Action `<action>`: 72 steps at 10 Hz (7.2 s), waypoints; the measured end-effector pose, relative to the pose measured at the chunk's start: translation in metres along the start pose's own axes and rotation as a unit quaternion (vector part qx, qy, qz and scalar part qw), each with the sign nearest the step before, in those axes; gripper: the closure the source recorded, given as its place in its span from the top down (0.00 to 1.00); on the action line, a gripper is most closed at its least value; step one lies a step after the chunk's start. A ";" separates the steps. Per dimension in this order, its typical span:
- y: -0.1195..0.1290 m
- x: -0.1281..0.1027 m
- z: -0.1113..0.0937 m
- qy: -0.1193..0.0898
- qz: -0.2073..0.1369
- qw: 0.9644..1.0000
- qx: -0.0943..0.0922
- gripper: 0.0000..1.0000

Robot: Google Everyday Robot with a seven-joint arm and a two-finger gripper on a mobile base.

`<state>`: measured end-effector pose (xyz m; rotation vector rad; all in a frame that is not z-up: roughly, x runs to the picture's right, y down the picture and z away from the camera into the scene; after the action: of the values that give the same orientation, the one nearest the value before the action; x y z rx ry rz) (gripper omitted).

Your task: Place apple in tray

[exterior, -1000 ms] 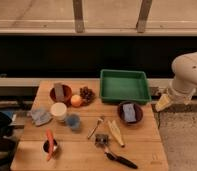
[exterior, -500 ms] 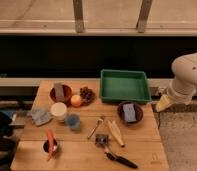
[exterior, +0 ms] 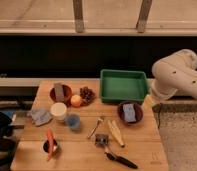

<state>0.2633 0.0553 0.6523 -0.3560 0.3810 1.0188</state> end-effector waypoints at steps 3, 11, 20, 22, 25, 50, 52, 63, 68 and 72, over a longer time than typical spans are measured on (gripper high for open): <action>0.069 -0.045 -0.018 -0.029 -0.096 0.995 -0.007 0.80; 0.119 -0.065 -0.032 -0.043 -0.153 0.987 -0.021 0.80; 0.225 -0.192 0.019 -0.113 -0.215 0.966 -0.084 0.80; 0.246 -0.217 0.030 -0.133 -0.224 0.960 -0.104 0.80; 0.252 -0.224 0.039 -0.139 -0.224 0.957 -0.122 0.80; 0.313 -0.281 0.181 -0.099 -0.288 0.933 -0.193 0.30; 0.299 -0.275 0.161 -0.107 -0.277 0.938 -0.180 0.12; 0.097 -0.257 0.105 -0.072 -0.055 0.994 -0.062 0.00; 0.082 -0.249 0.110 -0.067 -0.031 0.995 -0.063 0.00; 0.079 -0.249 0.115 -0.067 -0.016 0.996 -0.060 0.00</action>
<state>0.0938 -0.0409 0.8605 -0.3973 0.1928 1.0304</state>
